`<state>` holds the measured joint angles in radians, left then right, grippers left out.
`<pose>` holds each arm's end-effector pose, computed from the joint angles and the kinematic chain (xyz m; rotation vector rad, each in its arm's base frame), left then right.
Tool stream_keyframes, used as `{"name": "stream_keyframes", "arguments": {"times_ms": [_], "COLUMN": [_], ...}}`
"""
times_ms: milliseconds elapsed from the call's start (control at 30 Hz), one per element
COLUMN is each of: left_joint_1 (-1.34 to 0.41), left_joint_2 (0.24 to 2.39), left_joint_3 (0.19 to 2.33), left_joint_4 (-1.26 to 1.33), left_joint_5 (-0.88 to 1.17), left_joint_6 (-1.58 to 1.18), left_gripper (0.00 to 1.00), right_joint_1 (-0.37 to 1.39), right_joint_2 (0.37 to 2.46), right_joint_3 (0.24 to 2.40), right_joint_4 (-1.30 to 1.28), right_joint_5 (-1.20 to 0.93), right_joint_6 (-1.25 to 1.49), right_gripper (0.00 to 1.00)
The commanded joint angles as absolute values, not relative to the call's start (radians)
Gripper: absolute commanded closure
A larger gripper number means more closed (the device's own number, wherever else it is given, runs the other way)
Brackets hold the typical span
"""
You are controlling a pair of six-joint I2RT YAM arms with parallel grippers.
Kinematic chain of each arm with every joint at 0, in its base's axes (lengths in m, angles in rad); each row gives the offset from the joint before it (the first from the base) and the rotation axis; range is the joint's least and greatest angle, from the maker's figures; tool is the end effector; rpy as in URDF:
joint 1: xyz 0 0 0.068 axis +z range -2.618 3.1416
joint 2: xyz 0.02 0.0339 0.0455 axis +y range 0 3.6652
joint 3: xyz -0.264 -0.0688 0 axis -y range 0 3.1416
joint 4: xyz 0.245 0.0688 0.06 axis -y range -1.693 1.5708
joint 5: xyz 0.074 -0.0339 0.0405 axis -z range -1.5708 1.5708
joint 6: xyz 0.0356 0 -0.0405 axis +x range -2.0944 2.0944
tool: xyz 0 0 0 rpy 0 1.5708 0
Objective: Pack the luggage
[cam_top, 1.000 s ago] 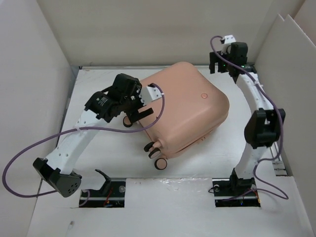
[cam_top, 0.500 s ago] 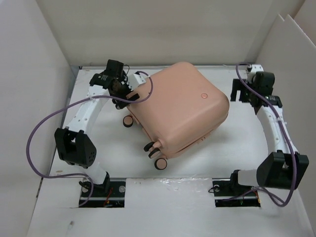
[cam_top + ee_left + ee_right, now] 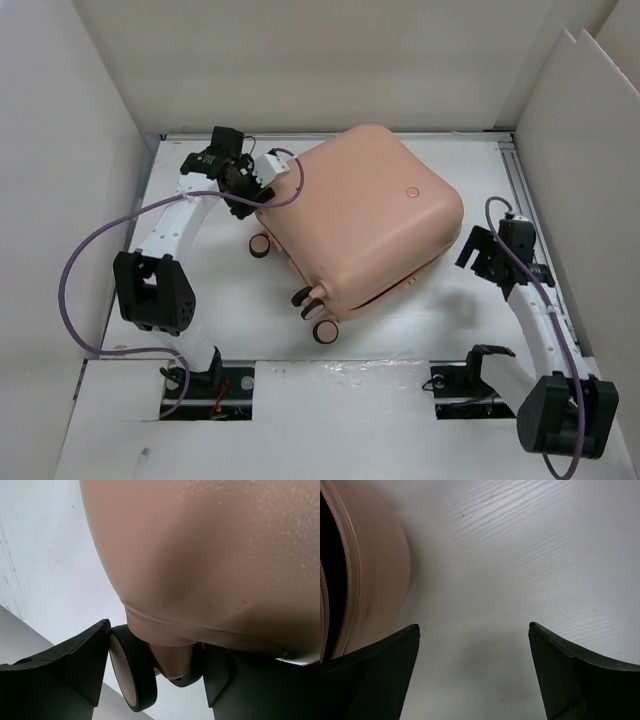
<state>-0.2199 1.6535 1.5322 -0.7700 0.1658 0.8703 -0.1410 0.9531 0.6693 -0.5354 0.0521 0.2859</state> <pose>0.3509 -0.0844 0.3216 1.3297 2.0543 0.0836 0.1917 -0.0291 0.2377 0.5299 2.3290 0.0061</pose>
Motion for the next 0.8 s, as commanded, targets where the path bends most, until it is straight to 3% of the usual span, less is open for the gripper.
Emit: {"name": "stream_keyframes", "arguments": {"times_ms": [0, 133, 233, 333, 367, 400, 433, 467, 500, 533, 600, 667, 767], "left_joint_1": [-0.219, -0.219, -0.247, -0.339, -0.445, -0.513, -0.587, -0.665, -0.812, -0.904, -0.905, -0.891, -0.891], "left_joint_2": [1.703, 1.68, 1.629, 1.553, 1.525, 1.494, 1.464, 1.401, 1.372, 1.343, 1.342, 1.356, 1.379], "left_joint_3": [1.525, 1.482, 1.444, 1.375, 1.355, 1.332, 1.295, 1.284, 1.284, 1.284, 1.327, 1.412, 1.555], "left_joint_4": [-0.713, -0.753, -0.801, -0.906, -0.984, -1.017, -1.043, -1.058, -1.069, -1.083, -1.101, -1.124, -1.124], "left_joint_5": [0.193, 0.213, 0.236, 0.236, 0.236, 0.236, 0.236, 0.226, 0.213, 0.181, 0.167, 0.134, 0.08], "left_joint_6": [0.799, 0.799, 0.799, 0.84, 0.863, 0.892, 0.893, 0.884, 0.884, 0.858, 0.839, 0.848, 0.871], "left_gripper": [1.0, 1.0, 1.0, 1.0, 1.0, 1.0, 0.91, 0.75, 0.6, 0.38, 0.28, 0.12, 0.1], "right_joint_1": [-0.054, 0.023, 0.095, 0.149, 0.184, 0.202, 0.221, 0.251, 0.261, 0.261, 0.252, 0.229, 0.157], "right_joint_2": [0.945, 1.148, 1.424, 1.746, 1.823, 1.961, 2.02, 2.072, 2.15, 2.172, 2.172, 2.1, 1.991], "right_joint_3": [0.632, 0.687, 0.932, 1.367, 1.493, 1.743, 1.866, 1.979, 2.163, 2.237, 2.227, 2.073, 1.857], "right_joint_4": [-0.415, -0.214, -0.147, -0.187, -0.21, -0.245, -0.289, -0.395, -0.45, -0.53, -0.545, -0.503, -0.388], "right_joint_5": [0.083, -0.024, -0.104, -0.229, -0.262, -0.288, -0.302, -0.287, -0.275, -0.255, -0.255, -0.245, -0.256], "right_joint_6": [0.414, 0.414, 0.359, 0.252, 0.211, 0.189, 0.17, 0.157, 0.134, 0.133, 0.133, 0.133, 0.143], "right_gripper": [0.07, 0.1, 0.12, 0.13, 0.14, 0.14, 0.14, 0.13, 0.12, 0.11, 0.1, 0.08, 0.08]}}
